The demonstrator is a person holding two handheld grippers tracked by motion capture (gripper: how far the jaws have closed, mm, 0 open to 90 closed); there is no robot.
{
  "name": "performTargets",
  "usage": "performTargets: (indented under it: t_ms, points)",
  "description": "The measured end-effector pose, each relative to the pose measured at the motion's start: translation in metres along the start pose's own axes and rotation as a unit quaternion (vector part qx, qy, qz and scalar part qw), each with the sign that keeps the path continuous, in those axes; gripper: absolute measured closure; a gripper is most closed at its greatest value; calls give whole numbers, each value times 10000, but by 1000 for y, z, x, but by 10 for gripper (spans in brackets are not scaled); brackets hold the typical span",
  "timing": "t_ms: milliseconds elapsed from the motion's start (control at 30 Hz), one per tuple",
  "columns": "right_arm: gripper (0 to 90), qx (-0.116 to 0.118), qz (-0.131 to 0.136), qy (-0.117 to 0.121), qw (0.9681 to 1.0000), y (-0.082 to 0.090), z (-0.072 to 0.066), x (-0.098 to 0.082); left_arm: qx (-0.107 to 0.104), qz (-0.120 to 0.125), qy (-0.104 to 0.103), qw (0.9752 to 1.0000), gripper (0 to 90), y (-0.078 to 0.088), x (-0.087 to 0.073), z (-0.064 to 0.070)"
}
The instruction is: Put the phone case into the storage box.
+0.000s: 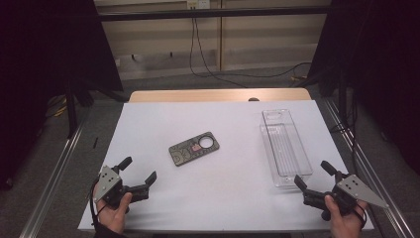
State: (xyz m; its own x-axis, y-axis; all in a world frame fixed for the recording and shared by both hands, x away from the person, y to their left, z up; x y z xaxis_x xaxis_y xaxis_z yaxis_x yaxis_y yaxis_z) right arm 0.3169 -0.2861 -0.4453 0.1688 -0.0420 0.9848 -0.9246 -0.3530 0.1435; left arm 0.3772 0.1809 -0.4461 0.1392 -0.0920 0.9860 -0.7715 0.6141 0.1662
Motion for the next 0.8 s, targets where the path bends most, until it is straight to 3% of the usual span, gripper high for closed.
performTargets:
  t_ms: [100,500,567,667,800]
  points:
    - [1,5,-20,0,10000,0,0,-1,28,-78,-85,9999,12,0,0,2]
    - [0,93,2,-9,10000,-5,-3,1,-489,-480,233,9974,33,1,-8,12]
    - [0,78,-10,8,10000,-7,-2,0,-555,-505,225,9969,33,1,-8,14]
    - [0,96,-14,4,10000,-8,-3,0,-820,-613,214,9945,33,-2,-7,19]
    - [0,108,-24,3,9999,-7,-4,0,-927,-714,35,9931,34,-7,-5,22]
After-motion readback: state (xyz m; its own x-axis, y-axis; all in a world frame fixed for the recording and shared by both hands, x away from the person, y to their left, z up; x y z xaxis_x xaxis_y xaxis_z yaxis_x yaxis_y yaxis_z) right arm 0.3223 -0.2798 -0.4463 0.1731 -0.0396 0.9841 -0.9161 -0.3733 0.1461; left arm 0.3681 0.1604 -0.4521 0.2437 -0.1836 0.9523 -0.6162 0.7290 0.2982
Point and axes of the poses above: each handheld gripper's, and its own axes: y roughly backward along the jaws, x roughly out of its top, z roughly to its right, the point moved 10 cm from there along -y, roughly forward along the jaws, and after that the axes turned 2 degrees about -y, right-handed, at the moved point
